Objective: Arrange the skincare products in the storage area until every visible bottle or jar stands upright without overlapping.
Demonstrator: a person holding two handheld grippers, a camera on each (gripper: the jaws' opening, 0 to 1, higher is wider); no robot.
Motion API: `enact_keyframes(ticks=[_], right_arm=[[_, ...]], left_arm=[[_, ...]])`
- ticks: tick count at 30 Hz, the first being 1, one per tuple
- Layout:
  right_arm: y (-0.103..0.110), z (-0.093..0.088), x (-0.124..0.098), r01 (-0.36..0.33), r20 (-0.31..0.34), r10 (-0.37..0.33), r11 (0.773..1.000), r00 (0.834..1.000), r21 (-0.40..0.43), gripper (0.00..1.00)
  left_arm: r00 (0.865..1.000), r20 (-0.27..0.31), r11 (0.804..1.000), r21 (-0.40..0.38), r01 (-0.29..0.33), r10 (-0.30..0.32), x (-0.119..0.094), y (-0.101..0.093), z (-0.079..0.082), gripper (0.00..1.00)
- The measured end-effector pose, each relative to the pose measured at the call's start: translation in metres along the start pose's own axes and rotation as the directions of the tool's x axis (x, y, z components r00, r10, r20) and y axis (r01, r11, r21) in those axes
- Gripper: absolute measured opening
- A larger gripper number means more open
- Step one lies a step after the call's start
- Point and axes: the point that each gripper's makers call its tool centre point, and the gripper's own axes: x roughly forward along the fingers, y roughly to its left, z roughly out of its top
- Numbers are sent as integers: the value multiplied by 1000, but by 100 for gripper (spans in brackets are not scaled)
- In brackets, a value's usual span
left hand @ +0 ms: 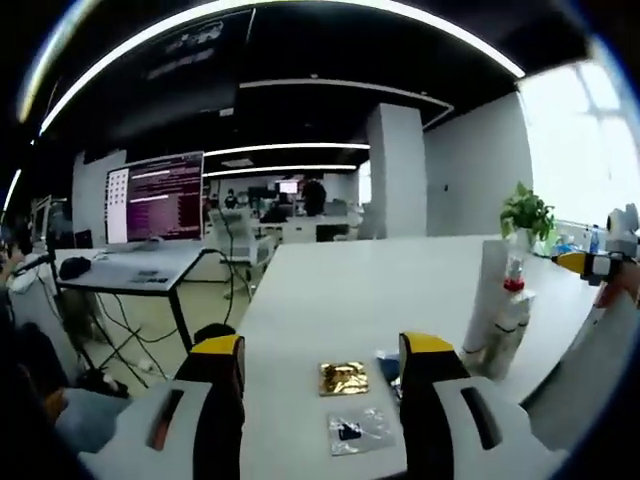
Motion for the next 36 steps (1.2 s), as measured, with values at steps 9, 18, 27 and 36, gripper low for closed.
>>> enact_keyframes(ticks=[9,18,27,36], right_arm=[[-3,-12,4,-4,-63,6,999,998,33,54],[-4,-23,5,-32,-126,36,999,991,34,52],[-2,-30,4,-44,-157,48,999,986,30,49],[0,-35,3,-49,-187,52,999,981,16,48]], left_arm=[[999,-48,998,64,16,-13,4,-6,-5,58],[998,-65,999,52,-1,4,7,-10,-6,57],[995,-95,998,66,-7,14,8,-12,-11,56],[995,-101,998,59,-7,13,8,-9,-13,55]])
